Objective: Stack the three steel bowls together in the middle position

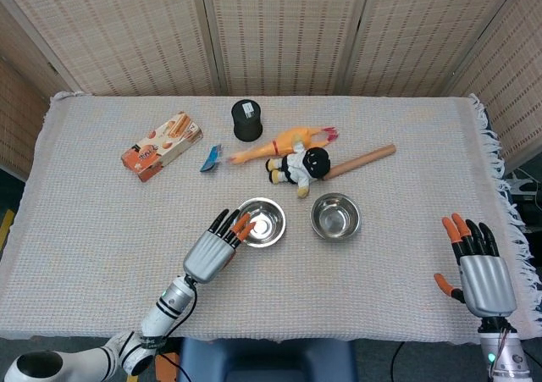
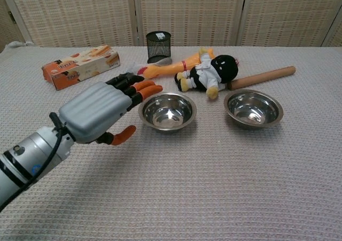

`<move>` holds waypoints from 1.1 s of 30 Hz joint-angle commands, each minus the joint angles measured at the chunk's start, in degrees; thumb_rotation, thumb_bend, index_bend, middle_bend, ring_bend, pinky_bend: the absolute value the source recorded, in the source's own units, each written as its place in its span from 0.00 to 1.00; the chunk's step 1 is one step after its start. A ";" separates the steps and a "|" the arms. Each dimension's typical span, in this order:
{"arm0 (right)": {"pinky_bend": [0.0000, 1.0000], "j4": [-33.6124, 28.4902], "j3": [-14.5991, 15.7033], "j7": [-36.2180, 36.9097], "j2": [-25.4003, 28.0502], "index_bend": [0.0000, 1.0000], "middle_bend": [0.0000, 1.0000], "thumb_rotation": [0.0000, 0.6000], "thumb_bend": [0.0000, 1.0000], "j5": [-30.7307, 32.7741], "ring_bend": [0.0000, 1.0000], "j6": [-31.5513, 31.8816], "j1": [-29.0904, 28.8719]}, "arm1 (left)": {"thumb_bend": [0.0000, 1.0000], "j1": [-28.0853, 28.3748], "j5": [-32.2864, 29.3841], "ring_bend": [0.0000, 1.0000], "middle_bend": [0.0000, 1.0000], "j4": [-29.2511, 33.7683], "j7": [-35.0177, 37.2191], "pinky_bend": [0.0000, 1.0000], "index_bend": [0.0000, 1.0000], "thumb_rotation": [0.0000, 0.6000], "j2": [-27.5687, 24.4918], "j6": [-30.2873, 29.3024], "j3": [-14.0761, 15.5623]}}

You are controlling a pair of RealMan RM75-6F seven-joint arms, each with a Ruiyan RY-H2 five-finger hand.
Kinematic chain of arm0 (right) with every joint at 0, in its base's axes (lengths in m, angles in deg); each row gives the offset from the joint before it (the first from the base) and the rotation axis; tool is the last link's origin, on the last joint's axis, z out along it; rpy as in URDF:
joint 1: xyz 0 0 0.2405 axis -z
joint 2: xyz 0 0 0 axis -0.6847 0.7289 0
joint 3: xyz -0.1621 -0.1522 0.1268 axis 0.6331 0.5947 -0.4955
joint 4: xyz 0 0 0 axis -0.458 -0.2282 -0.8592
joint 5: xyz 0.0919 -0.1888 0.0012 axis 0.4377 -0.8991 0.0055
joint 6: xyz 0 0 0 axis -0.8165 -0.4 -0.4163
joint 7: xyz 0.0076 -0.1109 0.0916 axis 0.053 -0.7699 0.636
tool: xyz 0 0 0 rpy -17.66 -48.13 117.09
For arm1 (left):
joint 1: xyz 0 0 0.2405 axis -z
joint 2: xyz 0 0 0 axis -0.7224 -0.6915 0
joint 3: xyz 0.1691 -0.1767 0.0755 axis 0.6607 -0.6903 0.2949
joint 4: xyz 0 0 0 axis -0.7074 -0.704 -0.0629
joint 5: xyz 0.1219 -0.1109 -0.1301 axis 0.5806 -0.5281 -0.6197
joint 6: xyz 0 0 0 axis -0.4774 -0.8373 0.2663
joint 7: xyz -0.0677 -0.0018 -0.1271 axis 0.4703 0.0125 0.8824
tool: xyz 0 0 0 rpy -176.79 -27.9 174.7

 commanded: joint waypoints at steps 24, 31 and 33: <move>0.00 37.14 -7.62 -7.68 -37.05 0.54 0.00 1.00 0.28 4.57 0.00 -22.20 -25.44 | 0.46 -24.96 -3.77 0.00 0.02 17.14 14.02 0.10 0.00 1.00 -28.78 -20.93 3.31; 0.00 37.41 -6.38 -3.04 -37.36 0.77 0.08 1.00 0.39 0.31 0.00 -15.10 -24.78 | 0.46 -25.50 -3.18 0.00 0.02 17.37 13.75 0.10 0.00 1.00 -28.94 -20.31 2.54; 0.00 35.75 -6.17 -2.44 -36.64 0.78 0.09 1.00 0.39 -1.27 0.00 -12.04 -24.23 | 0.46 -25.62 -2.92 0.00 0.02 17.46 13.65 0.10 0.00 1.00 -28.93 -20.18 2.35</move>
